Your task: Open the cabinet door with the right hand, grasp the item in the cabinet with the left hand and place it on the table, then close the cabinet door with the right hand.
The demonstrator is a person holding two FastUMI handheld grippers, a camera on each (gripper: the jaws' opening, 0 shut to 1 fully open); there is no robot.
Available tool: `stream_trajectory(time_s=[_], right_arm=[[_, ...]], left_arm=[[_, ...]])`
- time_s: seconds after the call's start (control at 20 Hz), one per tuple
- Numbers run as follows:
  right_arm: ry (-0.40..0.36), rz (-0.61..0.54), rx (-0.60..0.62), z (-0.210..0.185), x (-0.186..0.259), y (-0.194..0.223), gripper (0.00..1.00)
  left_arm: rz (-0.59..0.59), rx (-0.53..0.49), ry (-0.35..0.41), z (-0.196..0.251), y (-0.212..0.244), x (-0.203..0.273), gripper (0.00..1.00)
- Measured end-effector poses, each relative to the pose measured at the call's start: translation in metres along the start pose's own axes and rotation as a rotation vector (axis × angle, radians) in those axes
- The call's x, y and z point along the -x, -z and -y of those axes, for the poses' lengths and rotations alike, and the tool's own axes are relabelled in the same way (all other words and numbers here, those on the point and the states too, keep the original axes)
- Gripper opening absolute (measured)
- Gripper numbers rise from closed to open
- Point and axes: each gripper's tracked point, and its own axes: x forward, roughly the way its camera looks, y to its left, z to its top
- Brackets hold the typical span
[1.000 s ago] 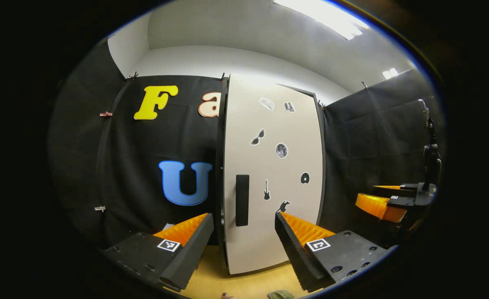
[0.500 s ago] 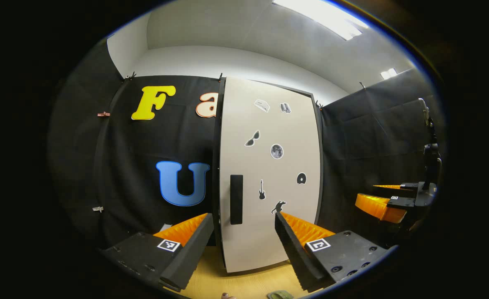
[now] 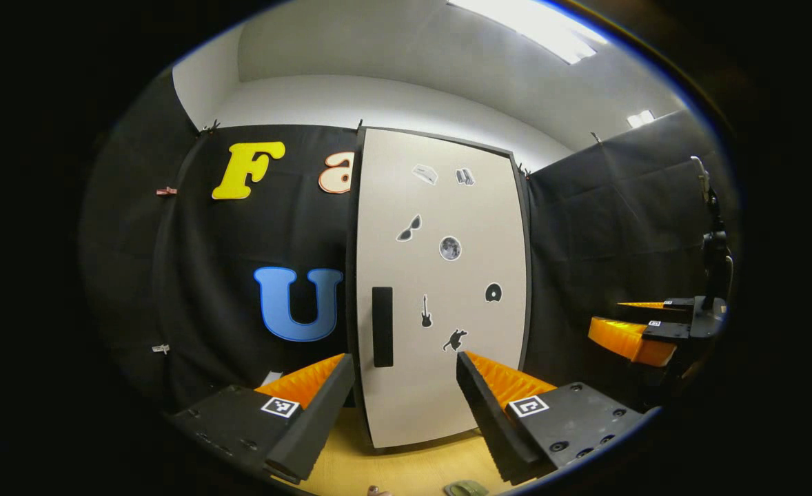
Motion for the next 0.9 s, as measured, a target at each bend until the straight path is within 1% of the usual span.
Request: stream_trajectory(time_s=[0.9], right_arm=[[-0.001, 0.009, -0.01, 0.001, 0.0059, -0.0031, 0.97]], left_arm=[[-0.006, 0.006, -0.001, 0.0034, -0.0016, 0.0071, 0.94]])
